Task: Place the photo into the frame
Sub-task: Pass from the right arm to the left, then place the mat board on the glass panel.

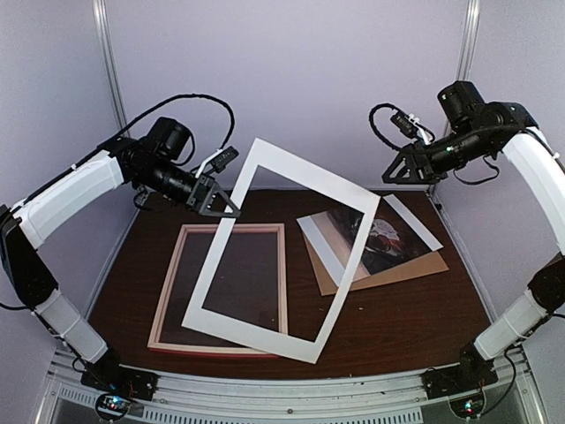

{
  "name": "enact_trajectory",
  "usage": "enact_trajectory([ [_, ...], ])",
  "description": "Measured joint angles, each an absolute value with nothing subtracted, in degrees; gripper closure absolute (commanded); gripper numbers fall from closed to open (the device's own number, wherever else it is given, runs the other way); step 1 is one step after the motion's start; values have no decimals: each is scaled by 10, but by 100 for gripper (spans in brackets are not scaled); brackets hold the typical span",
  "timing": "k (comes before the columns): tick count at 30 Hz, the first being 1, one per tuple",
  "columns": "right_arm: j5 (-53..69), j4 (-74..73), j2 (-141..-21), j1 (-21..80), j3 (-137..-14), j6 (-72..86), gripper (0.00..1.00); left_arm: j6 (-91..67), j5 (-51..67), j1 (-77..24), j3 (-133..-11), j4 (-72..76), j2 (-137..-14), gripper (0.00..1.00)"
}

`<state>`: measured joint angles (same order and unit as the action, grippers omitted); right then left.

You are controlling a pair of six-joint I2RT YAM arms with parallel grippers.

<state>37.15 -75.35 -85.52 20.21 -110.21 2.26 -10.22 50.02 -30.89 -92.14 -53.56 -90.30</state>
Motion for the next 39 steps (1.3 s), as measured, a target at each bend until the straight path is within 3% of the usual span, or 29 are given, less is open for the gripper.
enact_trajectory([
  [13,359,-693,-855,176,-1011,51,43,-98,372,-187,-868,-644,-916,100],
  [22,359,-660,-857,176,-947,60,43,-91,317,-148,-856,-649,-995,100],
  [39,359,-618,-882,176,-911,64,43,-82,289,-117,-856,-647,-1014,100],
])
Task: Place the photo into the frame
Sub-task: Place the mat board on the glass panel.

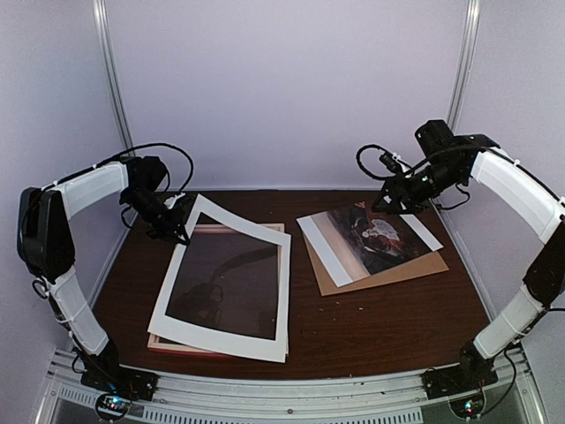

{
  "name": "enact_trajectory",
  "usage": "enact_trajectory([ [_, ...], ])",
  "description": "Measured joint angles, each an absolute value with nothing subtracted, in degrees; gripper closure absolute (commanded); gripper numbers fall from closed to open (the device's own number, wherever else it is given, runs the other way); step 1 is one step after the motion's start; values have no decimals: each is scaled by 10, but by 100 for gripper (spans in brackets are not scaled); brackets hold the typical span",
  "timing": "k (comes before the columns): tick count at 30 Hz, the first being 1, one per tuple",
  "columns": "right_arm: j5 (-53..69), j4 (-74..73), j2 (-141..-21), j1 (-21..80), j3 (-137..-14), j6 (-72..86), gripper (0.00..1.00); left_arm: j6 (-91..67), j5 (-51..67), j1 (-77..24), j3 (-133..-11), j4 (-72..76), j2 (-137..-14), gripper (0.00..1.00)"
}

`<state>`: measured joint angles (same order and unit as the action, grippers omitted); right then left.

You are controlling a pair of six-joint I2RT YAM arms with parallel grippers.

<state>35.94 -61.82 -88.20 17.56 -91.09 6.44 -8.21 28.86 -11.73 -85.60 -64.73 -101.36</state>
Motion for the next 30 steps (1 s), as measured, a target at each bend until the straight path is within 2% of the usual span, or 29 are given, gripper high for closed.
enact_trajectory([
  [5,359,-614,-886,176,-903,64,42,-82,260,-103,-856,-647,-1014,100],
  [12,332,-604,-901,176,-875,63,33,-82,238,-98,-856,-646,-1025,100],
  [17,276,-600,-916,176,-855,64,25,-83,226,-98,-856,-646,-1037,100],
  [19,253,-595,-920,175,-844,65,14,-86,220,-98,-856,-646,-1041,100],
  [21,234,-593,-921,175,-833,69,8,-87,216,-98,-856,-645,-1044,100],
  [30,190,-583,-927,173,-820,73,2,-98,205,-96,-858,-643,-1056,100],
])
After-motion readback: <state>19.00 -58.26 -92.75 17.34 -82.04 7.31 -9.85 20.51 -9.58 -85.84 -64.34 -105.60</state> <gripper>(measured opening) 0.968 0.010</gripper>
